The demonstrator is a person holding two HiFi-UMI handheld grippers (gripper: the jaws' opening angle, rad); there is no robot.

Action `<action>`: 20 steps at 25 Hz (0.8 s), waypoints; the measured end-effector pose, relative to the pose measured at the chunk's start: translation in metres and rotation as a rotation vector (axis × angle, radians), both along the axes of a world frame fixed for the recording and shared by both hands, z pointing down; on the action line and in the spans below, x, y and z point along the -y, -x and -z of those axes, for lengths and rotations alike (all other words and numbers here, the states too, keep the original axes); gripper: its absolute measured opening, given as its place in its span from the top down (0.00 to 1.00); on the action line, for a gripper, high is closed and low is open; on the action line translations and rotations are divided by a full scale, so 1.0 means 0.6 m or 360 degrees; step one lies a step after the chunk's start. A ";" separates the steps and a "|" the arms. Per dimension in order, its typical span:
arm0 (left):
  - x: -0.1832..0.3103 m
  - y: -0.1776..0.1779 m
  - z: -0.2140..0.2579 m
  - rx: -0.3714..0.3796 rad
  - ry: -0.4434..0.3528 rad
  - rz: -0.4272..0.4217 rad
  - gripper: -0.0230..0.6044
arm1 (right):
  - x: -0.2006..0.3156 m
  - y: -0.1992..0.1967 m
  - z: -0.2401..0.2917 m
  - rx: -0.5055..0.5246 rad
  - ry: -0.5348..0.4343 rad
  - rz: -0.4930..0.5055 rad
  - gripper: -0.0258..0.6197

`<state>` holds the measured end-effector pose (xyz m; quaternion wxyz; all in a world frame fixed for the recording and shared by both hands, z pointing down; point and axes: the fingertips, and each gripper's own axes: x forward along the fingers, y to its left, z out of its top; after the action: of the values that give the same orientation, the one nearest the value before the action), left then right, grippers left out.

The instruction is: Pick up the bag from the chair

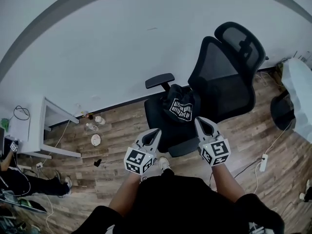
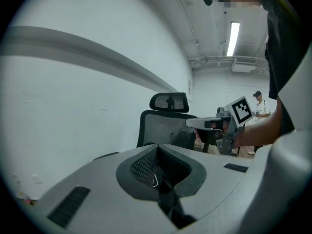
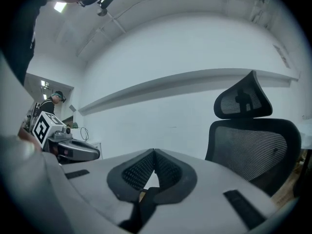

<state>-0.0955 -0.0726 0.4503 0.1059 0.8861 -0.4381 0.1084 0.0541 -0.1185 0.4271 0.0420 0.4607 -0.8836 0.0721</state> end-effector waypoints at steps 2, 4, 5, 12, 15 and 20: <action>0.025 0.008 -0.002 -0.0015 0.0005 -0.0021 0.93 | 0.019 0.008 -0.007 -0.0018 0.0029 -0.0017 0.93; 0.050 0.019 -0.005 -0.0032 0.0011 -0.0029 0.93 | 0.036 0.018 -0.015 -0.0052 0.0059 -0.0025 0.93; 0.062 0.025 -0.007 -0.0045 0.0021 -0.0029 0.93 | 0.044 0.025 -0.020 -0.0069 0.0075 -0.0022 0.93; 0.122 0.061 -0.044 -0.0079 0.0142 0.0006 0.93 | 0.066 0.039 -0.067 -0.0196 0.0212 -0.0020 0.93; 0.146 0.059 -0.050 -0.0083 0.0137 -0.0005 0.93 | 0.083 0.034 -0.079 -0.0307 0.0217 -0.0019 0.93; 0.206 0.042 -0.074 -0.0048 0.0145 0.0038 0.93 | 0.130 0.016 -0.112 -0.0302 0.0292 -0.0024 0.93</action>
<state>-0.1207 -0.1963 0.4944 0.1541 0.8766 -0.4416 0.1136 0.0444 -0.1962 0.4943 0.1668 0.4665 -0.8618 0.1091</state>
